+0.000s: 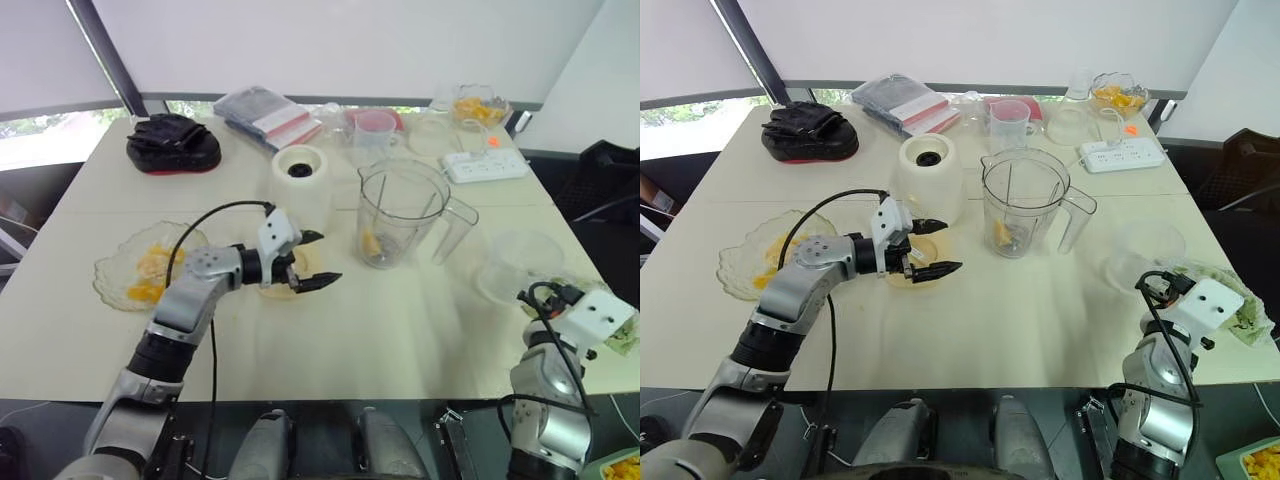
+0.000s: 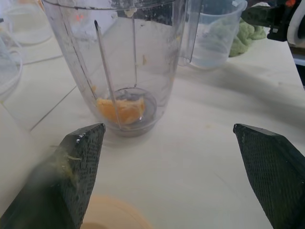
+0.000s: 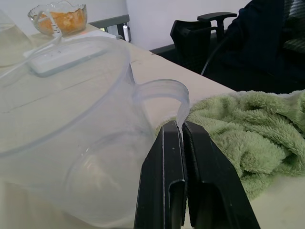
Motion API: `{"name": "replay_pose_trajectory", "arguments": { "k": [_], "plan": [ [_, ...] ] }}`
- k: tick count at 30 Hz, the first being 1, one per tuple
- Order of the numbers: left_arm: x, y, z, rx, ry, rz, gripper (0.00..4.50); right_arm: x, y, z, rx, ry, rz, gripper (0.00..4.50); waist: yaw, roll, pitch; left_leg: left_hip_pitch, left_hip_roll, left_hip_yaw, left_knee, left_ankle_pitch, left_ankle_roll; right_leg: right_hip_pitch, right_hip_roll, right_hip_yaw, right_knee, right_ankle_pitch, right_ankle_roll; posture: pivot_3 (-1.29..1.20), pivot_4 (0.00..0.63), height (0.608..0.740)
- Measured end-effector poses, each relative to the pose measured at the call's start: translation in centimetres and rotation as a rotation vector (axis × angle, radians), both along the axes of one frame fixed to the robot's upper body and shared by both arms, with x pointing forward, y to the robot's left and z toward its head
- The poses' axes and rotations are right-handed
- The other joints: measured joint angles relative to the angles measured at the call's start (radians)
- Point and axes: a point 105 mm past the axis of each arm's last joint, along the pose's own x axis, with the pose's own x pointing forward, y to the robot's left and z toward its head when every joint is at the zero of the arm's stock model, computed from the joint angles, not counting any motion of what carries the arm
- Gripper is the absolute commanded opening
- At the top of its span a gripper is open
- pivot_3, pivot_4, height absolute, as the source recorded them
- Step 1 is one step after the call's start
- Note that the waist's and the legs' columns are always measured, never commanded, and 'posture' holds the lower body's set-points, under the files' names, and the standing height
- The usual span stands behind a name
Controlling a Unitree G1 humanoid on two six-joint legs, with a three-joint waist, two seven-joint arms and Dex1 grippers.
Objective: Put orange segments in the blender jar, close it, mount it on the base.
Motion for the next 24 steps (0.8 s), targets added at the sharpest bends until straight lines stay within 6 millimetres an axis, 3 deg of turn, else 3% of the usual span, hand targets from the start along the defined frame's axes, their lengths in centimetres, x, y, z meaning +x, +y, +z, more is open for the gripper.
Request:
{"name": "replay_pose_trajectory", "arguments": {
  "k": [7,11,24],
  "plan": [
    [0.02,0.01,-0.12,0.004,0.004,-0.007,4.5,0.32,0.16,0.36,0.0,-0.019,0.013,0.08,0.0,0.0,0.0,0.0,0.0,0.0,0.0,0.0,0.0,0.0,0.0,0.0,0.0,0.0,0.0,0.0,0.15,0.74],
    [0.01,0.01,-0.13,0.006,0.004,-0.008,4.5,0.59,0.28,0.26,0.007,-0.018,0.027,1.43,0.0,0.0,0.0,0.0,0.0,0.0,0.0,0.0,0.0,0.0,0.0,0.0,0.0,0.0,0.0,0.0,0.15,0.74],
    [0.04,0.04,-0.12,0.004,0.001,0.001,4.5,0.56,-0.51,-0.21,-0.028,0.022,0.017,1.43,0.0,0.0,0.0,0.0,0.0,0.0,0.0,0.0,0.0,0.0,0.0,0.0,0.0,0.0,0.0,0.0,0.15,0.74]
  ]
}}
